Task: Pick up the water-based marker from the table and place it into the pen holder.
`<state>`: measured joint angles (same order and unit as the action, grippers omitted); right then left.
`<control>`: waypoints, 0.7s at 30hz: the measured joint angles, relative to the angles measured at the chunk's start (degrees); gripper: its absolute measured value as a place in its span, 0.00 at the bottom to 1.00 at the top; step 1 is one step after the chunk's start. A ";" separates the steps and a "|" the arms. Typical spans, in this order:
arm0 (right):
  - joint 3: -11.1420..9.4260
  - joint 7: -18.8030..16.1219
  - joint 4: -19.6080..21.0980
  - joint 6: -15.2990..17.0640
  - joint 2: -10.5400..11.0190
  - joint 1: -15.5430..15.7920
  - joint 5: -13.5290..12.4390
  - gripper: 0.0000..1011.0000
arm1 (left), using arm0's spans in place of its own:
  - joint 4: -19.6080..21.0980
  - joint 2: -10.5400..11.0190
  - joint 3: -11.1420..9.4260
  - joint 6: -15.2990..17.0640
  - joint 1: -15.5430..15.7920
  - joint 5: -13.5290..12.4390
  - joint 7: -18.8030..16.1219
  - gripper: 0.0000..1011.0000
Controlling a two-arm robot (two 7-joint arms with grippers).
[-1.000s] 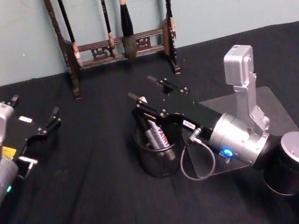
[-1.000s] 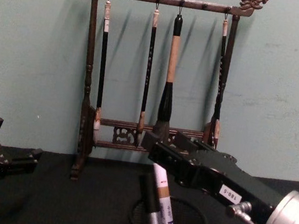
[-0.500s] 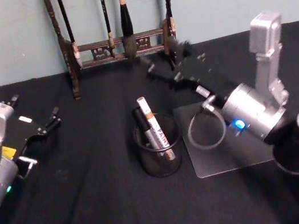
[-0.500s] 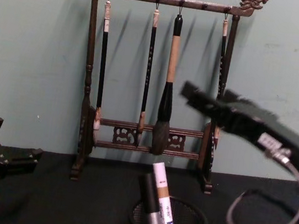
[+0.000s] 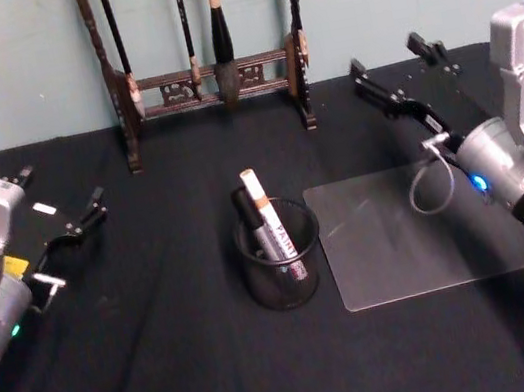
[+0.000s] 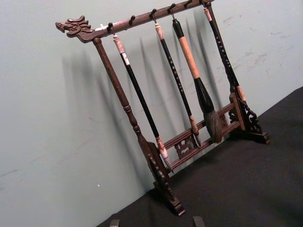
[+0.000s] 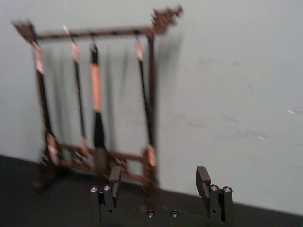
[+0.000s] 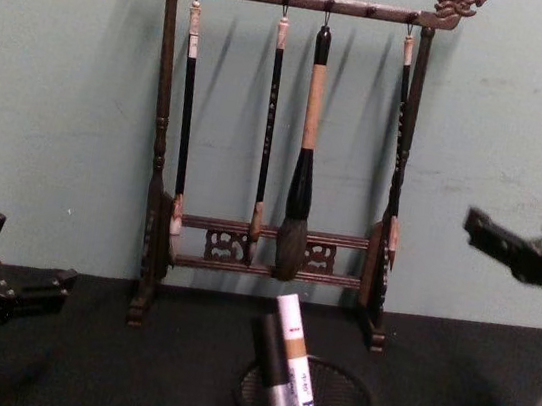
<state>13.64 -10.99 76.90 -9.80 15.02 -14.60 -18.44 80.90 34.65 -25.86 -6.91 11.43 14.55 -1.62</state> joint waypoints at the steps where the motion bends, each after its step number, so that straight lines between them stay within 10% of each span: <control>1: -0.06 0.41 -0.59 -0.01 0.11 -0.06 0.72 0.99 | 0.00 0.00 0.00 0.00 0.00 0.00 0.00 0.99; 11: 1.01 2.87 -4.96 2.52 1.67 0.07 8.55 0.99 | 0.00 0.00 0.00 0.00 0.00 0.00 0.00 0.99; 21: 1.30 2.90 -5.38 3.33 1.75 0.33 9.82 0.99 | 0.00 0.00 0.00 0.00 0.00 0.00 0.00 0.99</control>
<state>14.94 -8.08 71.52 -6.47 16.77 -14.27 -8.62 80.90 34.65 -25.86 -6.91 11.43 14.55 -1.62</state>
